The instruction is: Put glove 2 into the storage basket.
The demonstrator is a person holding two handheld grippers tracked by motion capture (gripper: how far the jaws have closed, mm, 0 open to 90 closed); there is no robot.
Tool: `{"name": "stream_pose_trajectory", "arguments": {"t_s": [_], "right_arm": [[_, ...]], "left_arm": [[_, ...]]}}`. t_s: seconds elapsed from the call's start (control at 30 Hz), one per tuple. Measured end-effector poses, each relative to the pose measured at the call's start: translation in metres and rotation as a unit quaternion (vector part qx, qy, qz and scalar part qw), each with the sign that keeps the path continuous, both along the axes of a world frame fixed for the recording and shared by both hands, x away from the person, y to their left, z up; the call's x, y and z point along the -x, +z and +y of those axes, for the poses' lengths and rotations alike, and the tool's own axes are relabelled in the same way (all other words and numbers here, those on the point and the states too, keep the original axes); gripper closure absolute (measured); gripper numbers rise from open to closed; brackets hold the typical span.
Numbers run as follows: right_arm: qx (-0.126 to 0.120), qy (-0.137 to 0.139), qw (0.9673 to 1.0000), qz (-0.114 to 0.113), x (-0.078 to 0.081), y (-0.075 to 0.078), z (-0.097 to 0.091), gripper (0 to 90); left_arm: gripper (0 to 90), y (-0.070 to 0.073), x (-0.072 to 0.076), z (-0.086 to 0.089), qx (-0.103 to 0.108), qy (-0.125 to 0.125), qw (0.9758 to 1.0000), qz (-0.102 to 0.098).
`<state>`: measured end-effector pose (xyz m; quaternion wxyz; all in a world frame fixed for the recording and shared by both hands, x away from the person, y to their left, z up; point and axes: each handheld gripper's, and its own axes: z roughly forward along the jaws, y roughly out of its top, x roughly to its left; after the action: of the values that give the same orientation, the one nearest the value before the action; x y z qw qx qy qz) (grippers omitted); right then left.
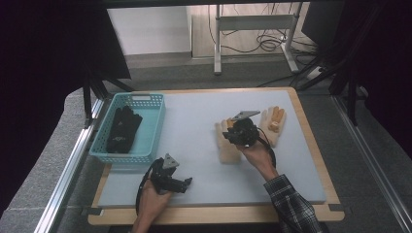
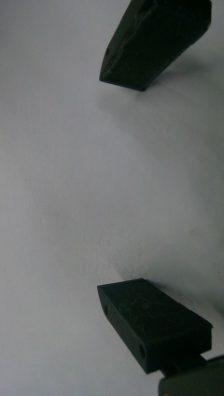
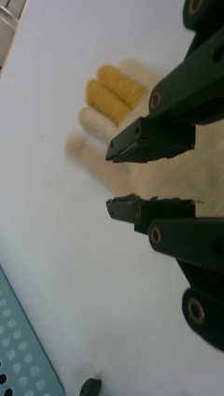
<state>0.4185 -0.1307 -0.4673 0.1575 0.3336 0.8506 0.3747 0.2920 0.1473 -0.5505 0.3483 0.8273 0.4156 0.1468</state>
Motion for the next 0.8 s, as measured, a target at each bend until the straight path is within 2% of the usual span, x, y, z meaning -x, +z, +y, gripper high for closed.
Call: {"name": "stream_pose_trajectory", "arguments": {"t_s": [0.1, 0.2, 0.37, 0.63, 0.67, 0.7, 0.8], "right_arm": [[0.003, -0.001, 1.0, -0.006, 0.0, 0.0, -0.001, 62.3], [0.002, -0.012, 0.9999, -0.009, -0.003, -0.001, -0.012, 59.7], [-0.004, -0.034, 0.9994, -0.009, -0.009, -0.003, -0.036, 57.2], [0.004, -0.066, 0.9974, -0.029, -0.019, -0.004, -0.074, 51.2], [0.004, -0.066, 0.9974, -0.029, -0.019, -0.004, -0.074, 51.2], [0.007, -0.076, 0.9965, -0.033, -0.022, -0.003, -0.087, 50.3], [0.007, -0.092, 0.9951, -0.037, -0.028, -0.001, -0.105, 50.7]], "left_arm": [[2.4, 0.0, 0.0, 0.0, 0.0, 0.0, 1.0, 0.0], [2.4, 0.0, 0.0, 0.0, 0.0, 0.0, 1.0, 0.0], [2.4, 0.0, 0.0, 0.0, 0.0, 0.0, 1.0, 0.0], [2.4, 0.0, 0.0, 0.0, 0.0, 0.0, 1.0, 0.0], [2.4, 0.0, 0.0, 0.0, 0.0, 0.0, 1.0, 0.0], [2.4, 0.0, 0.0, 0.0, 0.0, 0.0, 1.0, 0.0], [2.3, 0.0, 0.0, 0.0, 0.001, 0.0, 1.0, 0.0]]}}
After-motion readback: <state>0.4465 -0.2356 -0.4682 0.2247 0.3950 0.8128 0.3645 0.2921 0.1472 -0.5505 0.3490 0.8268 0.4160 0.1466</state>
